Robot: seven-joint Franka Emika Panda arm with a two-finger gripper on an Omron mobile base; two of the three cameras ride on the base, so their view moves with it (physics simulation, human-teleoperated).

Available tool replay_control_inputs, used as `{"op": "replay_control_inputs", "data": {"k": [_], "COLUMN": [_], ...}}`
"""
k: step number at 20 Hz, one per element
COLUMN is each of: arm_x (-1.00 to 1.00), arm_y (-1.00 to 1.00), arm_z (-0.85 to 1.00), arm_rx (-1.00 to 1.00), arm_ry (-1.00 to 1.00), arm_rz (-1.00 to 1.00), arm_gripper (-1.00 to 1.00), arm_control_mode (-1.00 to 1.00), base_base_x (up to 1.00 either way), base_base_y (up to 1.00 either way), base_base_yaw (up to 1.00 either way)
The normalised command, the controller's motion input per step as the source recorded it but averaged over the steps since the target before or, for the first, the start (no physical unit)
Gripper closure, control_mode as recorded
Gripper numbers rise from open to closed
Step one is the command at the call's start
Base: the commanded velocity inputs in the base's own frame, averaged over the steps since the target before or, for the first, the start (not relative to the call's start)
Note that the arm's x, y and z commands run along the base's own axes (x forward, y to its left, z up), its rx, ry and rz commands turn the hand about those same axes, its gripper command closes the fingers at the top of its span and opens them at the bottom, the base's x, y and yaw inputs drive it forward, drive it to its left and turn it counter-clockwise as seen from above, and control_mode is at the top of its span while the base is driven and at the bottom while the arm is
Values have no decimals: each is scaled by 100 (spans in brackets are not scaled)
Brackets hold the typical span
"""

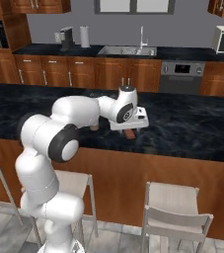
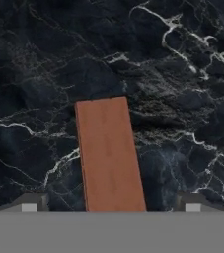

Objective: Take the cinnamon bottle from the cabinet and place it on the dining table, next to the plate with the cupcake. Then take the chocolate from the dining counter and place it on the cupcake plate.

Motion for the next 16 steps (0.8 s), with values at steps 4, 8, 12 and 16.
{"op": "replay_control_inputs", "data": {"k": [4, 8, 12, 16], "arm_x": [19, 23, 5, 3], "arm_y": [-3, -5, -1, 0], "arm_z": [-13, -15, -35, -35], "arm_rx": [0, 0, 0, 0], "arm_ry": [2, 2, 4, 2], "arm_rz": [4, 3, 4, 4], "arm_gripper": [-100, -100, -100, -100], "arm_control_mode": [-100, -100, -100, -100], "base_base_x": [0, 0, 0, 0], "base_base_y": [0, 0, 0, 0], "base_base_yaw": [0, 0, 0, 0]}}
